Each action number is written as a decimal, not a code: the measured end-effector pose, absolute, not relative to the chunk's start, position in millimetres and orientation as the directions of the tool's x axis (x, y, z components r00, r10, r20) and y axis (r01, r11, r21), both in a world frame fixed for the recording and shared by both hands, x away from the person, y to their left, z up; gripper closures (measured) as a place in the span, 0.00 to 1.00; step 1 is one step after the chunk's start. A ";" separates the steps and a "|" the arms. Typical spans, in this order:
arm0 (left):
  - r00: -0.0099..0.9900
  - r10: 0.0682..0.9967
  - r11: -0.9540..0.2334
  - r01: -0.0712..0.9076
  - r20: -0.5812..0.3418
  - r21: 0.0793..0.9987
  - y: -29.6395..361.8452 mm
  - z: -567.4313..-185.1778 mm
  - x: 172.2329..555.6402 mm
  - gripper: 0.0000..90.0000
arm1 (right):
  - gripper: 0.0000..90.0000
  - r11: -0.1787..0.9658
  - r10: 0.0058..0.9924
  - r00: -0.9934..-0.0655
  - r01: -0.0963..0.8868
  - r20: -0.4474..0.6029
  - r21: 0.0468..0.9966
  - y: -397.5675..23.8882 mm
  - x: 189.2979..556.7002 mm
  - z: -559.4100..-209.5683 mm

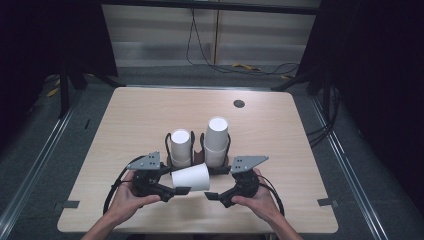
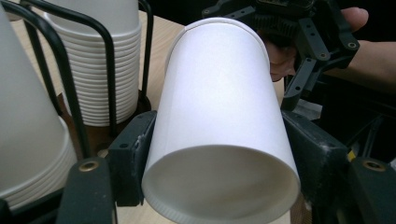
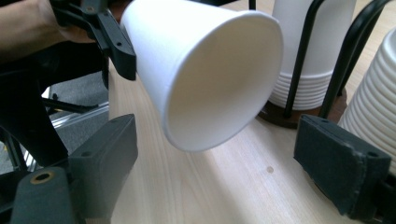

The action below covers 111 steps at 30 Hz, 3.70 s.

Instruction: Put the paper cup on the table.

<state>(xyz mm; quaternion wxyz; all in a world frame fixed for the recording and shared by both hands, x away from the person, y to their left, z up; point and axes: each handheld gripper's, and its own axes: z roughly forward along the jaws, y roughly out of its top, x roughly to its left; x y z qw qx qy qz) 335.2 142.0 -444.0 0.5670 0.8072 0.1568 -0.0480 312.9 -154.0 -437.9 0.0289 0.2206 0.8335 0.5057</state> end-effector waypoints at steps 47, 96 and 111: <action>0.960 0.075 -0.292 0.278 -0.268 0.915 131.8 -444.0 332.1 0.35 | 0.27 0.266 0.205 -0.941 0.317 0.268 0.911 -155.9 322.1 -435.7; 0.887 0.405 -0.367 0.379 -0.221 0.850 176.1 -475.3 336.0 0.17 | 0.30 0.359 0.483 -0.837 0.458 0.257 0.814 -201.9 316.9 -425.1; 0.891 0.405 -0.365 0.365 -0.208 0.856 181.0 -471.2 335.8 0.17 | 0.29 0.426 0.581 -0.784 0.521 0.218 0.740 -226.6 324.8 -422.1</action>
